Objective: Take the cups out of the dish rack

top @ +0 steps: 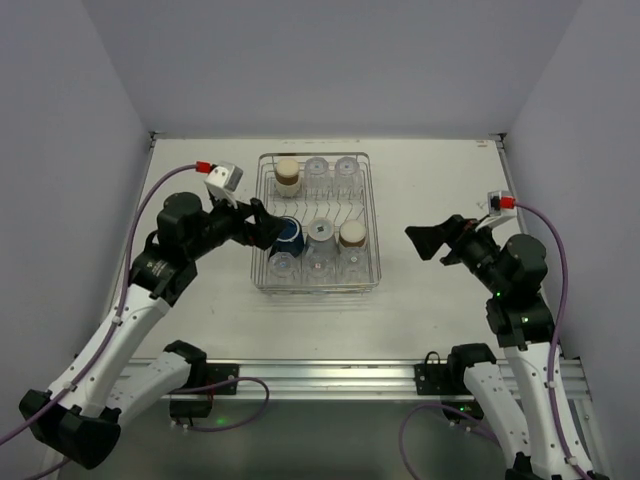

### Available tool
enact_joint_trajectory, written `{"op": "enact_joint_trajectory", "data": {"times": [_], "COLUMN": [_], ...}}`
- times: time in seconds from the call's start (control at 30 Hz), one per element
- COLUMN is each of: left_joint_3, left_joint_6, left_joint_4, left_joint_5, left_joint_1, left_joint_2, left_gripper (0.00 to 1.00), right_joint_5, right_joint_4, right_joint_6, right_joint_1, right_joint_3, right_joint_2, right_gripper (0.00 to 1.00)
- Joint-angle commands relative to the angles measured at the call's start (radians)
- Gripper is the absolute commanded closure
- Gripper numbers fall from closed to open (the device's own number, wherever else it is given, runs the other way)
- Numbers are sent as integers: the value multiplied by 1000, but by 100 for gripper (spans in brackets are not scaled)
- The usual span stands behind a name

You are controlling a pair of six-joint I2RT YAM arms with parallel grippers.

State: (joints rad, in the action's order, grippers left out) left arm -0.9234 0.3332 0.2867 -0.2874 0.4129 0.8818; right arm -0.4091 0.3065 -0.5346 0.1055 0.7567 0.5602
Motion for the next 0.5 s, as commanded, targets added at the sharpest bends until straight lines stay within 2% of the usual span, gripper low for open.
{"op": "enact_joint_trajectory", "data": {"times": [0.0, 0.13, 0.27, 0.4, 0.43, 0.47], "left_joint_3": [-29, -29, -25, -58, -75, -90], "left_joint_6": [35, 66, 83, 43, 14, 1], "left_joint_4": [-64, -112, -144, -117, -92, -68], "left_joint_5": [-122, -220, -222, -46, 84, 150], "left_joint_1": [3, 4, 58, 196, 225, 283], "left_joint_2": [28, 66, 86, 153, 175, 216], "left_gripper": [0, 0, 0, 4, 7, 7], "right_joint_5": [-17, -13, -11, -8, -8, -8], "right_joint_4": [-6, -6, -1, -9, -9, -13], "right_joint_6": [-2, -5, -8, -15, -16, -16], "right_joint_1": [7, 11, 13, 17, 20, 22], "right_joint_3": [-10, -11, -14, -37, -43, -51], "right_joint_2": [-6, -16, -17, -17, -16, -14], "right_gripper": [6, 8, 10, 11, 11, 11]}}
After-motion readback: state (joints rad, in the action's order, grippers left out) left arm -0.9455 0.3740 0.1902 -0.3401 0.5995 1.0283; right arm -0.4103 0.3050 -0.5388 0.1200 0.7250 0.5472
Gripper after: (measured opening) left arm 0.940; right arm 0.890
